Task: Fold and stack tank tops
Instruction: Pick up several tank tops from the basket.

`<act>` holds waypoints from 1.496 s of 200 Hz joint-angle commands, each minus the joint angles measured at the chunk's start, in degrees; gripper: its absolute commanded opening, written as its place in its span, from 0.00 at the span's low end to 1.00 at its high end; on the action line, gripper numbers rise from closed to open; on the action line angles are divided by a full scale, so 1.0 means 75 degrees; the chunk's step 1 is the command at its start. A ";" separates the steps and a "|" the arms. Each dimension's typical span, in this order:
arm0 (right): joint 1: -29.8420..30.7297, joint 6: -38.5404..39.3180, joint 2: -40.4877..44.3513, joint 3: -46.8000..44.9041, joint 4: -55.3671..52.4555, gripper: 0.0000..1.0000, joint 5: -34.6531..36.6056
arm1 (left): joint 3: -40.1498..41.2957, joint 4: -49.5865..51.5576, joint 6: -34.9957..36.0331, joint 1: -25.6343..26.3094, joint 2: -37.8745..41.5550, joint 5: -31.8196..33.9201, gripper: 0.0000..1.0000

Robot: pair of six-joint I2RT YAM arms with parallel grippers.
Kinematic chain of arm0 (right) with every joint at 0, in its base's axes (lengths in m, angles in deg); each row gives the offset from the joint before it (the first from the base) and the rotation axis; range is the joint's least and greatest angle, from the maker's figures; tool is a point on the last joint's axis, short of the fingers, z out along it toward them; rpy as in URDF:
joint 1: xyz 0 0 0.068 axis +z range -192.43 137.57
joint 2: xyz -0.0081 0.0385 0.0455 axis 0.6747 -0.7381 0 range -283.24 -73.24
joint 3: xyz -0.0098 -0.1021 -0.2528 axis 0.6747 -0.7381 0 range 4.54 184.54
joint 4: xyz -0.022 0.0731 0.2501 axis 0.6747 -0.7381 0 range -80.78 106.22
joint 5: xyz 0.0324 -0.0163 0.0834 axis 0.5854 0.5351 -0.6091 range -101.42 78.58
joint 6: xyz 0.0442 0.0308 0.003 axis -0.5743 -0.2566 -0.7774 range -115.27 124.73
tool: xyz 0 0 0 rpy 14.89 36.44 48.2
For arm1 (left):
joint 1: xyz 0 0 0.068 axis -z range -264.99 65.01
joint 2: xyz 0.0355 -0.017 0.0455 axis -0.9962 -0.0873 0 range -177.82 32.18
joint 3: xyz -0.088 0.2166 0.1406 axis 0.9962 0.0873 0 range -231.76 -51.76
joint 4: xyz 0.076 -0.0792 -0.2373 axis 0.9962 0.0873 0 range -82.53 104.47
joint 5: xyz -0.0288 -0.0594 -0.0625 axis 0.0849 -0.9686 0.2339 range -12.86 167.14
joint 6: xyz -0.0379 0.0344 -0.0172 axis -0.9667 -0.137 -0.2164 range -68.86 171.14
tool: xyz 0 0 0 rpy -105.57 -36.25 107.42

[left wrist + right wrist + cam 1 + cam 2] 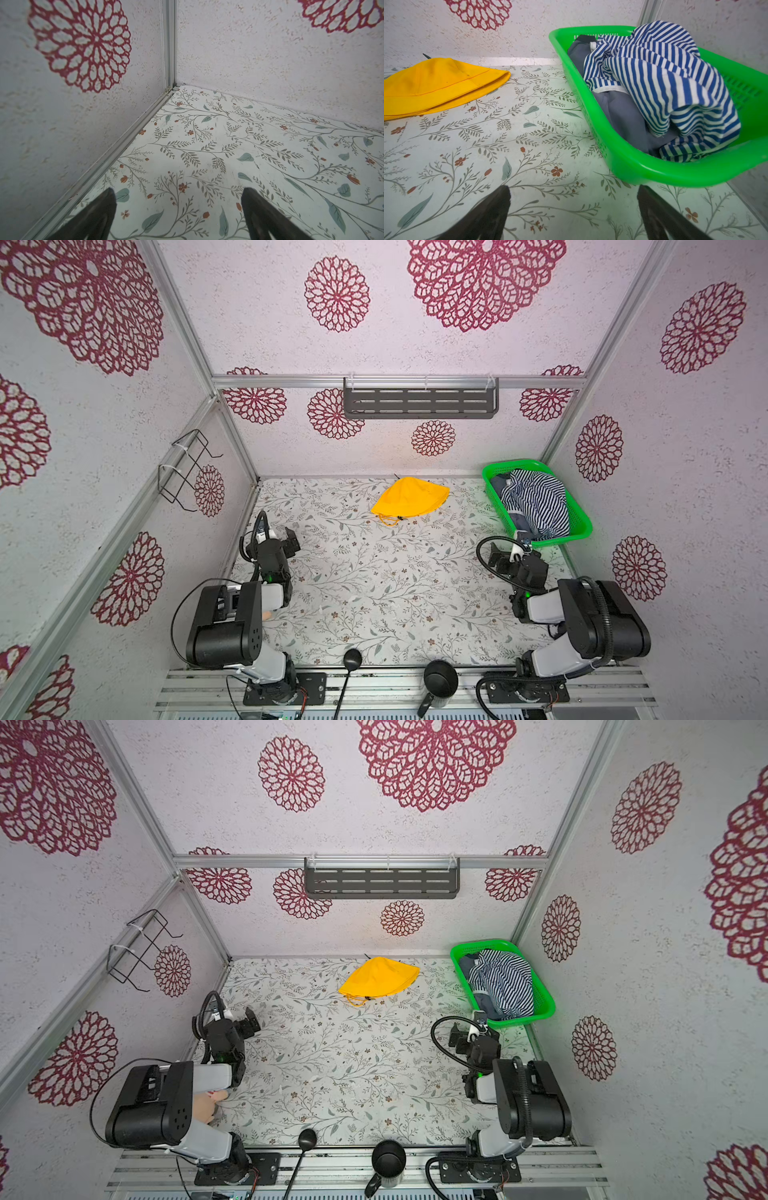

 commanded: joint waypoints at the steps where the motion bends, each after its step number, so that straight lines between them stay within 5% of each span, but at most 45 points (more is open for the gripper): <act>1: 0.0042 -0.0092 0.0103 0.0123 0.0323 0.99 -0.0013 | 0.0090 -0.0250 0.0041 0.0045 -0.0049 0.0003 0.97; 175: 0.0059 -0.0220 0.0216 0.0140 0.0327 0.98 0.0348 | 0.0101 -0.0315 0.0023 -0.0012 0.0039 0.0002 0.99; 209: 0.0053 -0.0407 0.2382 0.2029 -0.4337 0.99 0.0899 | -0.1022 0.3228 -0.0166 0.0345 0.2582 0.1155 1.00; 234: -0.0101 -0.1095 0.3413 0.3644 -0.7521 0.99 0.1845 | -0.2691 0.6513 -0.1181 0.0660 0.3872 0.1689 1.00; 259: -0.1280 -0.1319 0.2325 0.5815 -1.0308 0.99 0.1258 | -0.3848 0.8833 -0.2344 0.0992 0.4066 0.0989 0.99; 299: -0.2308 -0.1116 -0.0048 0.7692 -1.1240 0.99 0.0370 | -0.3944 0.9602 -0.2915 0.2482 0.3934 0.1005 0.97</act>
